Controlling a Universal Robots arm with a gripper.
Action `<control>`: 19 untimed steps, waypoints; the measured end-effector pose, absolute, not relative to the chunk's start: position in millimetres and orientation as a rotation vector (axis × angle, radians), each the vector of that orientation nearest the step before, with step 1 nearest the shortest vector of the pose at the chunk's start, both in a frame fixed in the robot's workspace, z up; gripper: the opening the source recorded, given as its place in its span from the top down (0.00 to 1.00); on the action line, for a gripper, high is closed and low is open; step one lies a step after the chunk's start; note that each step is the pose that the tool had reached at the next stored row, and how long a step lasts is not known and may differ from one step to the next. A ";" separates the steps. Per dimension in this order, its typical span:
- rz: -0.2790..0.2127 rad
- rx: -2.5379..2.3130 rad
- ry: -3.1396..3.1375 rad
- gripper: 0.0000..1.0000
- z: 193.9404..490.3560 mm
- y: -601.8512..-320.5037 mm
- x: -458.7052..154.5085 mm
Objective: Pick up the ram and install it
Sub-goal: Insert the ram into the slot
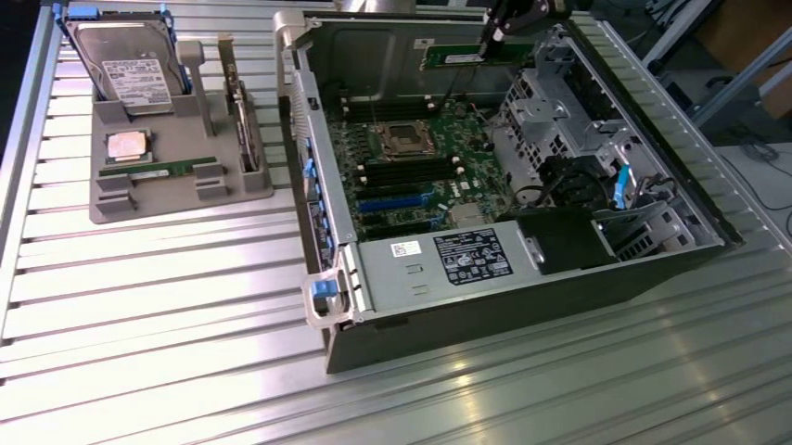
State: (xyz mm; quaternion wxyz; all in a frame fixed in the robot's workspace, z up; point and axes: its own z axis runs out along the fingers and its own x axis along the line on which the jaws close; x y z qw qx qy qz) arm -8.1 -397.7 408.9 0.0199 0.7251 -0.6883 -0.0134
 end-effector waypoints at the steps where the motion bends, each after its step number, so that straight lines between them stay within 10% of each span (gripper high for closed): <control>1: -0.042 2.249 -2.135 0.87 408.7 -397.6 -8.1; 19: -0.042 2.233 -2.152 0.87 393.2 -398.8 -8.1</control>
